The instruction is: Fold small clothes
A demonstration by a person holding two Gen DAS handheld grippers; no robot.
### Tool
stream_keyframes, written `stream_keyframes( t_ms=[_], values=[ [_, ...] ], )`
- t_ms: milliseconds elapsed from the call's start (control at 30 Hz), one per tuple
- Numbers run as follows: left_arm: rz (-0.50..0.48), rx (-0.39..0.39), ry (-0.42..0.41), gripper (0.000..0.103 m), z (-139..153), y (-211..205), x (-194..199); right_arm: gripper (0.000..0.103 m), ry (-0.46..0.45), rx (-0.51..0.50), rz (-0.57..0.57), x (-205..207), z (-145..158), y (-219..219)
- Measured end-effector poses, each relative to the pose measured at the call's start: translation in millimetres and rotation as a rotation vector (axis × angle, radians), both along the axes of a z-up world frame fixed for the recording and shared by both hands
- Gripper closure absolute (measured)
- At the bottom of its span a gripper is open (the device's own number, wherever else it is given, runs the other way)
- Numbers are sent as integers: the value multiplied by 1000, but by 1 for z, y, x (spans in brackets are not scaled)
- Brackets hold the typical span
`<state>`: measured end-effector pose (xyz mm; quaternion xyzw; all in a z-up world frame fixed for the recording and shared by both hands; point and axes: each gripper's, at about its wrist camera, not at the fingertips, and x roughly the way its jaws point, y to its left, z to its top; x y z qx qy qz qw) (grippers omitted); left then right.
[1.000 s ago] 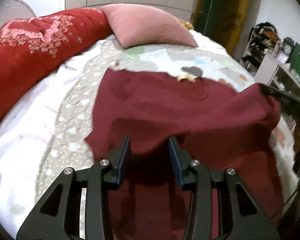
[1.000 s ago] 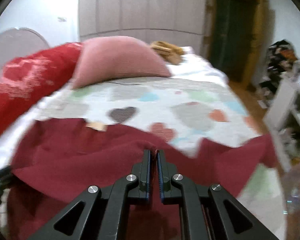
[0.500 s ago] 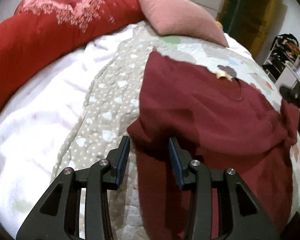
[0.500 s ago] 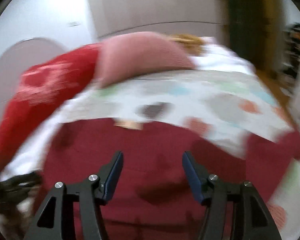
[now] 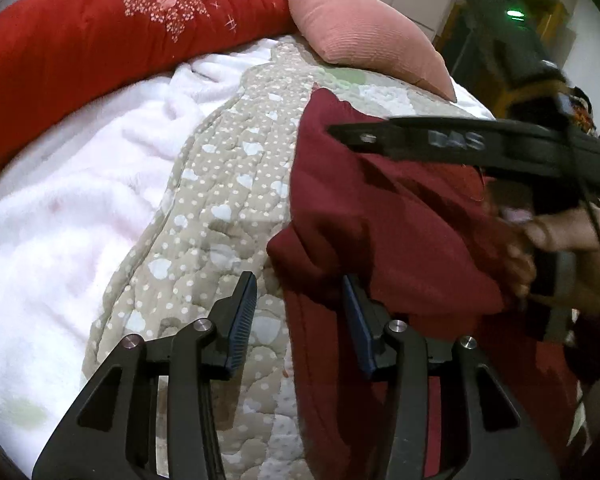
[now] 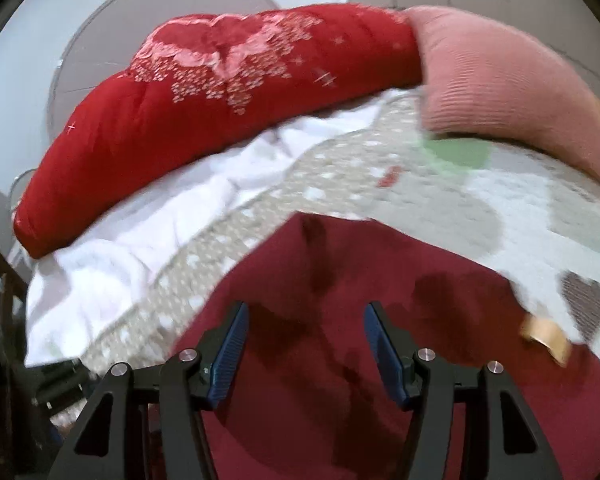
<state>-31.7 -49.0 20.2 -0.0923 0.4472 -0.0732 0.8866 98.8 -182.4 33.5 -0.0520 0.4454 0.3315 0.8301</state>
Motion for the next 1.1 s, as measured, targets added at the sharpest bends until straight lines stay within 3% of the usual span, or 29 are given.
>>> stream_keyframes(
  t_ms=[33, 67, 100, 133, 333, 467, 567, 667, 733, 900, 1000, 1100],
  values=[
    [-1, -5, -1, 58, 0, 1, 0, 46, 19, 16, 12, 4, -2, 1],
    [-2, -10, -2, 59, 0, 1, 0, 62, 45, 34, 28, 7, -7, 3],
    [-3, -17, -1, 59, 0, 2, 0, 88, 69, 37, 43, 11, -12, 5],
    [-3, -24, 0, 59, 0, 4, 1, 93, 60, 22, 39, 12, -12, 8],
    [51, 6, -45, 59, 13, 14, 1, 96, -60, 5, 53, 17, 8, 33],
    [72, 4, -49, 59, 18, 22, 5, 96, -74, -18, 41, 31, 0, 58],
    [74, 1, -53, 59, 24, 23, 9, 91, -29, -50, 26, 33, -17, 63],
    [65, 6, -71, 59, 30, 21, 9, 56, -1, 17, -18, 20, -4, 34],
    [51, 9, -81, 59, 34, 17, 10, 55, -13, 41, -65, -2, 11, -3],
    [17, 27, -84, 59, 36, -1, 19, 54, -87, -98, -268, -43, 31, -116],
    [4, 43, -68, 59, 30, -13, 27, 42, -104, -229, -396, -54, 26, -186],
    [1, 88, -58, 59, 22, -23, 31, 40, -44, -302, -396, -56, 6, -214]
  ],
)
